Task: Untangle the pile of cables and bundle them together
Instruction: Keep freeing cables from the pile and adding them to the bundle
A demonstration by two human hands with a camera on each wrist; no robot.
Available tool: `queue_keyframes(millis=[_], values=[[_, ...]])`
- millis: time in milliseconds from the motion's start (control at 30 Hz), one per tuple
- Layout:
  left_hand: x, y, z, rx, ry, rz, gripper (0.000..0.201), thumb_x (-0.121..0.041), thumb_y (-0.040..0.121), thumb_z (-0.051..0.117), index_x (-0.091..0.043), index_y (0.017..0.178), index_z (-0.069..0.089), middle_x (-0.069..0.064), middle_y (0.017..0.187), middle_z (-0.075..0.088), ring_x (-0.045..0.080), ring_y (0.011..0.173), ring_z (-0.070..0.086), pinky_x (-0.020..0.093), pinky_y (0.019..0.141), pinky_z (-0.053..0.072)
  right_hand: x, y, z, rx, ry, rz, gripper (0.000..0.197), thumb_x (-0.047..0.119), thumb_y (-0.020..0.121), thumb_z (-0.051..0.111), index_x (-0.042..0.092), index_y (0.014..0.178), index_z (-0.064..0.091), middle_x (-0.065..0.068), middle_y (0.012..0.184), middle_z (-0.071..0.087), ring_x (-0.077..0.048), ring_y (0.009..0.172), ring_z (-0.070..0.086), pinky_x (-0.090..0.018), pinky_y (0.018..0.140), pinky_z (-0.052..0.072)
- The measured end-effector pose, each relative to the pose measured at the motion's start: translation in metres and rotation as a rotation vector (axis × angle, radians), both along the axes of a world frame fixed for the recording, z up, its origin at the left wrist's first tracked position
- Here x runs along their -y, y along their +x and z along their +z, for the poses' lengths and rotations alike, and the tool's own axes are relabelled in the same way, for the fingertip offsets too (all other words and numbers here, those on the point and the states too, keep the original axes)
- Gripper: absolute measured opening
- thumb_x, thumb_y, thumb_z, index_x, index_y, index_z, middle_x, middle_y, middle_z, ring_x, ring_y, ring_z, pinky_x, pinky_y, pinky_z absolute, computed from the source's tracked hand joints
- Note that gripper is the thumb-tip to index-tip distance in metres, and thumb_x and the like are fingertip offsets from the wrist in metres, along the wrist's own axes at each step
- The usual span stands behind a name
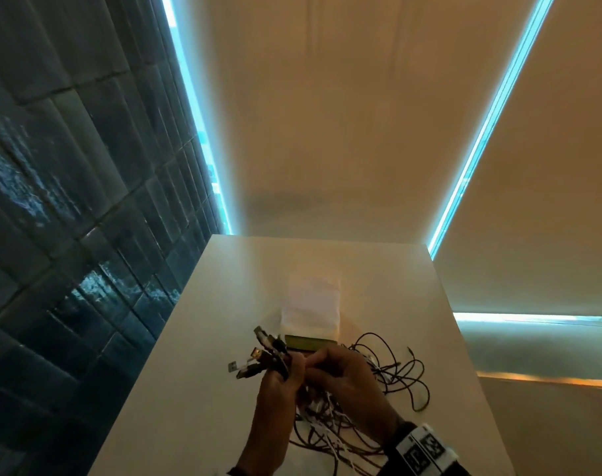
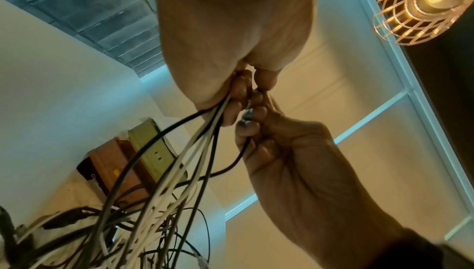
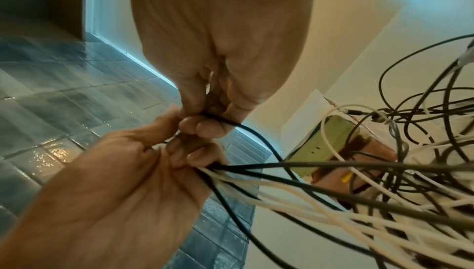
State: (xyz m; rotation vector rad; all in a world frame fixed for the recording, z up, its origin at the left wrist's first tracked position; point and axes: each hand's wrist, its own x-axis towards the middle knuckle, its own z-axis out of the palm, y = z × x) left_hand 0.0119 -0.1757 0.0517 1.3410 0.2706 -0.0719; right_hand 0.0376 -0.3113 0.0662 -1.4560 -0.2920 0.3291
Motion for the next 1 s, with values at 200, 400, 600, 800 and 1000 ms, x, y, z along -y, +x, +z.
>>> queue_keyframes(millis=[200, 400, 600, 800, 1000], values=[[-0.004, 0.002, 0.012, 0.017, -0.076, 0.142, 0.045, -0.047, 0.086, 0.048, -0.004, 0.076, 0.055, -0.003, 0.05, 0.033, 0.01, 0.046, 0.031, 0.028, 0.048, 0.027, 0.01, 0.004, -0.01, 0.079, -0.327, 0.039, 0.005, 0.012, 0.088, 0.067, 0.017, 0.086, 0.066, -0.004, 0.08, 0.07, -0.014, 0.075, 0.069, -0.037, 0.078, 0.059], [0.001, 0.007, 0.005, 0.055, 0.0, 0.123, 0.064, -0.073, 0.087, 0.037, -0.017, 0.061, 0.054, 0.015, 0.068, 0.049, 0.03, 0.068, 0.048, 0.047, 0.071, 0.044, 0.005, 0.002, -0.01, 0.092, -0.275, 0.066, 0.004, 0.01, 0.09, 0.062, 0.013, 0.092, 0.065, -0.007, 0.09, 0.069, -0.019, 0.082, 0.068, -0.03, 0.072, 0.057], [0.005, 0.004, 0.028, 0.044, -0.203, 0.261, 0.053, -0.05, 0.096, 0.035, -0.014, 0.059, 0.041, 0.004, 0.05, 0.035, 0.022, 0.047, 0.042, 0.039, 0.058, 0.047, 0.027, 0.011, -0.023, 0.133, -0.468, 0.169, 0.008, 0.019, 0.087, 0.068, 0.012, 0.09, 0.066, -0.001, 0.086, 0.068, -0.008, 0.077, 0.066, -0.023, 0.068, 0.055], [-0.008, 0.003, 0.047, 0.102, -0.213, 0.289, 0.052, -0.055, 0.088, 0.042, -0.019, 0.052, 0.033, -0.001, 0.051, 0.017, 0.013, 0.045, 0.012, 0.031, 0.045, 0.01, 0.057, 0.025, -0.045, 0.17, -0.565, 0.058, 0.006, 0.016, 0.088, 0.068, 0.012, 0.084, 0.066, 0.0, 0.079, 0.068, -0.006, 0.072, 0.065, -0.018, 0.065, 0.052], [-0.018, 0.0, 0.056, 0.138, -0.166, 0.303, 0.052, -0.053, 0.088, 0.042, -0.02, 0.049, 0.033, -0.003, 0.047, 0.019, 0.011, 0.04, 0.015, 0.029, 0.044, 0.011, 0.075, 0.036, -0.07, 0.1, -0.615, -0.06, 0.009, 0.015, 0.085, 0.071, 0.016, 0.077, 0.066, -0.002, 0.073, 0.066, -0.005, 0.063, 0.061, -0.023, 0.059, 0.05]])
